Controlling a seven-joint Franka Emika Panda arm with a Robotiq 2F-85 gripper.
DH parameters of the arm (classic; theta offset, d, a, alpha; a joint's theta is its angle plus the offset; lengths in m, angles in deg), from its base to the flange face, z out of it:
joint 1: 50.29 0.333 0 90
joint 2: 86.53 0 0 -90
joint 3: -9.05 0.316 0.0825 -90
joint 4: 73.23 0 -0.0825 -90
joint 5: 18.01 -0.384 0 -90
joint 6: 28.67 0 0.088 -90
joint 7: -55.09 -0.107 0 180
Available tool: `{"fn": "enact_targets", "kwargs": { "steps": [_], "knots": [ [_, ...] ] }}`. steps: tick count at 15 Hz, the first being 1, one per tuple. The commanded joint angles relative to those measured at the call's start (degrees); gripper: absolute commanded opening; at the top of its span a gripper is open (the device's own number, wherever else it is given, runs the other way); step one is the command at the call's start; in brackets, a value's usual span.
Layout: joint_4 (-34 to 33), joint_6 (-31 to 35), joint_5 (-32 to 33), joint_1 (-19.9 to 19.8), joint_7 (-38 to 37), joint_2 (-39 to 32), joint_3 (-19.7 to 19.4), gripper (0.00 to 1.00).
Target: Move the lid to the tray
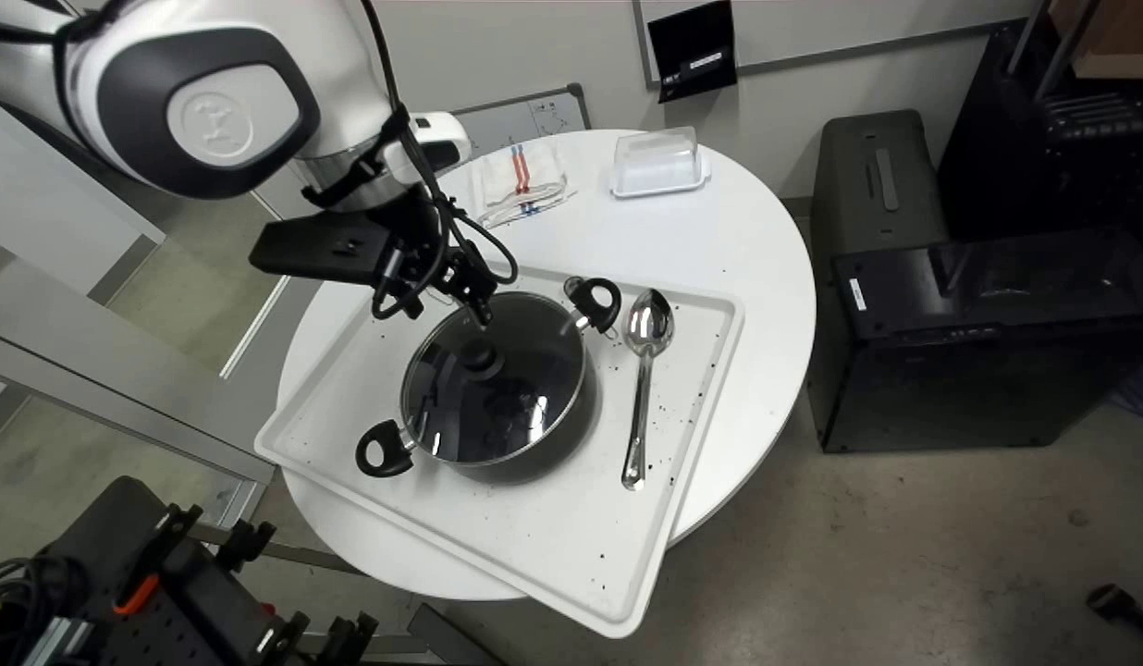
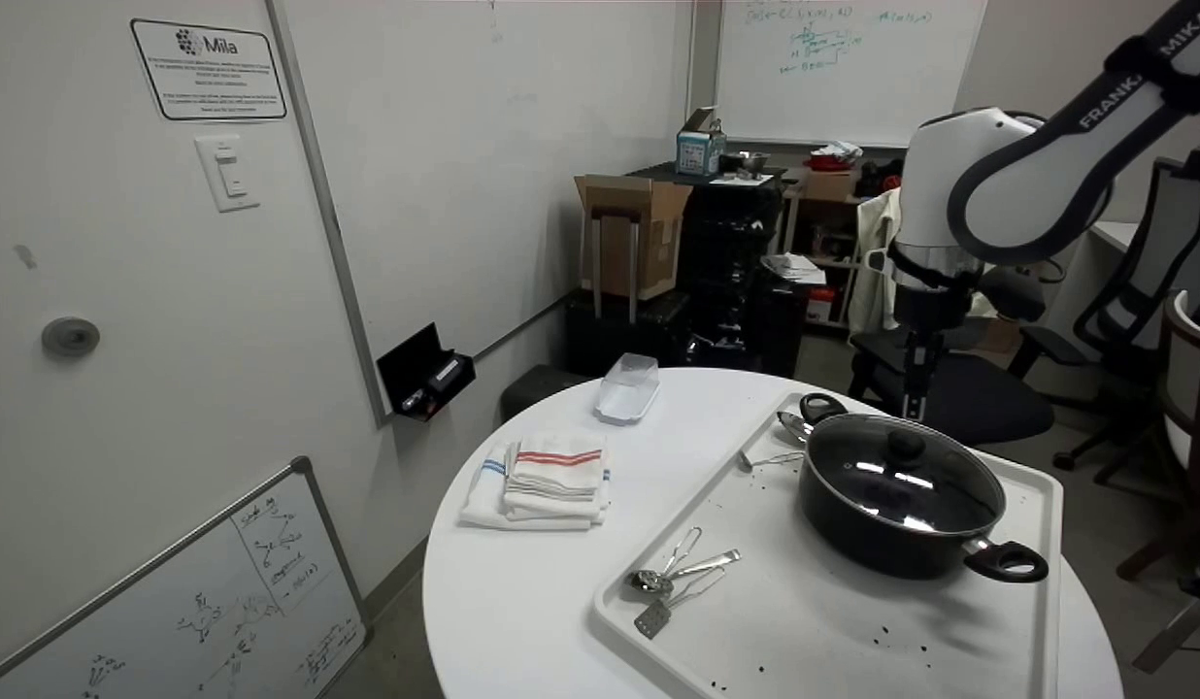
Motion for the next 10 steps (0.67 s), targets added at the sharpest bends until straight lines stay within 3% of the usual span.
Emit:
{"fn": "enact_targets", "kwargs": {
  "steps": [1,10],
  "knots": [
    [-0.37,2.8,-0.67,-1.48,2.25,-2.1,1.2,1.0],
    [0.5,8.07,-0.07,-2.9,3.41,-5.2,1.63,1.0]
  ]
}}
